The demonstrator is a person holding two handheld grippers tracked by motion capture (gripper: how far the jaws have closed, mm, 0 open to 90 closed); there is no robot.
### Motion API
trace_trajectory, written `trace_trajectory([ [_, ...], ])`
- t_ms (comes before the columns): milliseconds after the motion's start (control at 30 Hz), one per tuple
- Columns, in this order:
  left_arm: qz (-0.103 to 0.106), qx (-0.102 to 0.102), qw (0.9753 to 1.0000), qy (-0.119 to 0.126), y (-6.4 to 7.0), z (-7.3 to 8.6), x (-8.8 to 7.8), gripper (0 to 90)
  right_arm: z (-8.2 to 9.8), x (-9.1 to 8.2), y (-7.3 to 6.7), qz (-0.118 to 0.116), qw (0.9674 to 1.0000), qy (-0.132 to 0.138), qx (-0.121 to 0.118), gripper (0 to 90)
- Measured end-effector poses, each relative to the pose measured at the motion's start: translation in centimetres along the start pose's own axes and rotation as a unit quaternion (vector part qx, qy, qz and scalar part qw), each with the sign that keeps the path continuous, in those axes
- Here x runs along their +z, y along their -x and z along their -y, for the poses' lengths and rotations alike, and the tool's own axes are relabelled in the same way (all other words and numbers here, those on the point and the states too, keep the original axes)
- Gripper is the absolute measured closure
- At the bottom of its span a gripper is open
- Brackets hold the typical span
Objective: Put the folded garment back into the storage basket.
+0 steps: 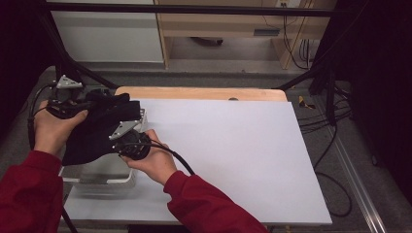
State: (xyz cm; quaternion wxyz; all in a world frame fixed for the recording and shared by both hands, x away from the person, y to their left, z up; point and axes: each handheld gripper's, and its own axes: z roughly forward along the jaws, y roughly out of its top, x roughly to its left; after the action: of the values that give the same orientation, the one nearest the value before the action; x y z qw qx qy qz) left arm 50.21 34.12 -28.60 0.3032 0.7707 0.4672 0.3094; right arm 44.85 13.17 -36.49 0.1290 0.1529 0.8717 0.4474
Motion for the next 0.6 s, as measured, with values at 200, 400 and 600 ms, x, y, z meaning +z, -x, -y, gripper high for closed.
trace_trajectory([
  [200,-0.002,-0.005,0.9999,-0.01,-0.4,0.5,0.7,77.3,0.0,0.7,-0.1,-0.001,0.9999,-0.003,0.01,76.0],
  [400,0.002,-0.012,0.9997,-0.022,-0.8,1.2,1.8,77.3,0.2,1.3,-0.1,-0.005,0.9999,-0.007,0.012,76.0],
  [600,0.008,-0.014,0.999,-0.041,-1.2,1.9,3.0,77.2,0.4,2.1,0.3,-0.009,0.9996,-0.013,0.025,75.9],
])
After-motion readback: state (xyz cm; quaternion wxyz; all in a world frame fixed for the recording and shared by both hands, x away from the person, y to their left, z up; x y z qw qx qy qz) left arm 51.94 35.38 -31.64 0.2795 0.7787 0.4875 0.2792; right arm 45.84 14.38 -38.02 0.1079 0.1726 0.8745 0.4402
